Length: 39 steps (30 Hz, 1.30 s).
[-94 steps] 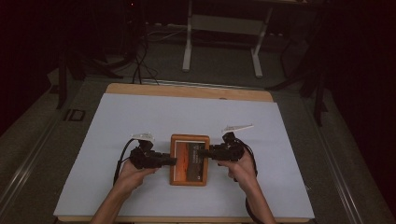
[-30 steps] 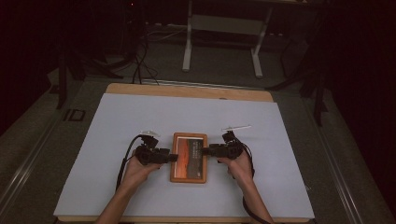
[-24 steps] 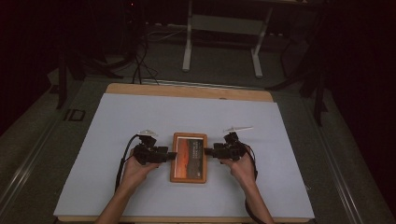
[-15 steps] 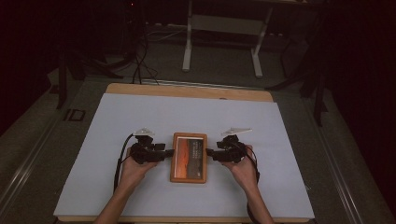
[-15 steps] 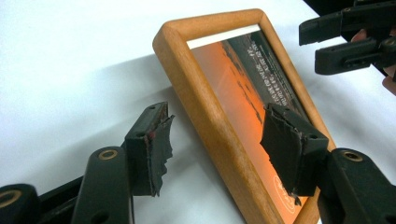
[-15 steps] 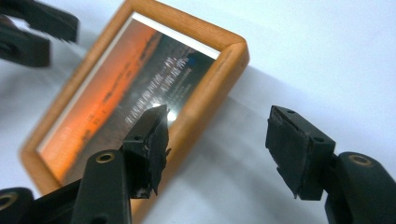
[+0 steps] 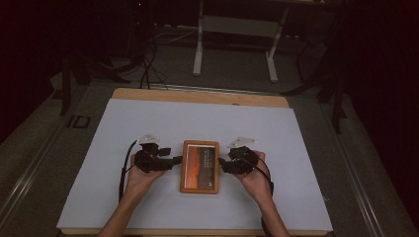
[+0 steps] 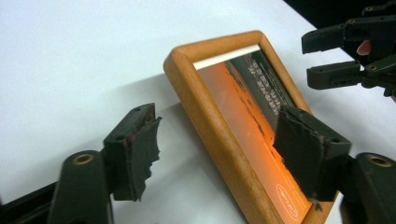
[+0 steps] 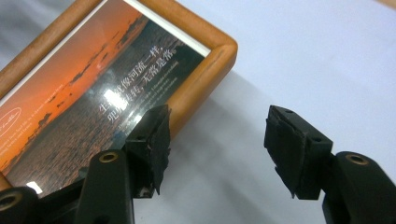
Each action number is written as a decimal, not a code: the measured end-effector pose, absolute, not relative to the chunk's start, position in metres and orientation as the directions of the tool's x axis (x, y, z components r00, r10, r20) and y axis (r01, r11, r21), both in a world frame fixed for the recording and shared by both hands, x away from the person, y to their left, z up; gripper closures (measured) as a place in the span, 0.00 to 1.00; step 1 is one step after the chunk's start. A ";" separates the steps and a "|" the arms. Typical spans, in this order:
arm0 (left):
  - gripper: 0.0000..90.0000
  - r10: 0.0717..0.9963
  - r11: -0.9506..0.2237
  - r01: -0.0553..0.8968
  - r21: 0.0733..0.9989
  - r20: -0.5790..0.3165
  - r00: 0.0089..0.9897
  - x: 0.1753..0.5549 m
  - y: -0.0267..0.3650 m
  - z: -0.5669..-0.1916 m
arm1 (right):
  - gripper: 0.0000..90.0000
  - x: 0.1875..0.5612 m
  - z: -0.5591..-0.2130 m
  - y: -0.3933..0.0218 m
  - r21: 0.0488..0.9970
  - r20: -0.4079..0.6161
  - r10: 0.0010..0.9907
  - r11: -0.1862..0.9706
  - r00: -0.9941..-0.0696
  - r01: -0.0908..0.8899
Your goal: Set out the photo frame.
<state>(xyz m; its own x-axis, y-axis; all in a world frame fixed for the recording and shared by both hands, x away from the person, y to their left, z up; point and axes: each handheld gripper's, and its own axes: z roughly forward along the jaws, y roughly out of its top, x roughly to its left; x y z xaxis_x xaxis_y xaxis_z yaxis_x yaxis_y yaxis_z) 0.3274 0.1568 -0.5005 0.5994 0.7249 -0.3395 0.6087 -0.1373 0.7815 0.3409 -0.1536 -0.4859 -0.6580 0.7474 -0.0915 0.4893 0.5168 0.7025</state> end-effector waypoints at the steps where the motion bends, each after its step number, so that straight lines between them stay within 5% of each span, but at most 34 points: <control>1: 0.32 0.725 -0.133 0.607 0.783 -0.341 0.599 0.327 0.158 -0.500 | 0.44 0.341 -0.485 -0.153 0.703 -0.093 0.750 0.516 -0.655 0.490; 8: 0.32 0.718 -0.116 0.591 0.799 -0.343 0.605 0.325 0.163 -0.496 | 0.47 0.343 -0.478 -0.149 0.705 -0.121 0.742 0.532 -0.659 0.470; 9: 0.35 0.720 -0.119 0.583 0.804 -0.334 0.608 0.323 0.164 -0.494 | 0.54 0.344 -0.473 -0.147 0.705 -0.135 0.734 0.543 -0.666 0.456; 24: 0.41 0.769 -0.161 0.536 0.829 -0.235 0.594 0.314 0.164 -0.486 | 0.76 0.366 -0.466 -0.123 0.673 -0.192 0.696 0.606 -0.692 0.424; 35: 0.47 0.772 -0.157 0.543 0.825 -0.241 0.589 0.313 0.164 -0.485 | 0.99 0.377 -0.468 -0.110 0.649 -0.225 0.651 0.655 -0.725 0.387; 39: 0.48 0.770 -0.157 0.545 0.823 -0.244 0.590 0.313 0.164 -0.484 | 1.00 0.379 -0.470 -0.106 0.646 -0.231 0.636 0.666 -0.737 0.372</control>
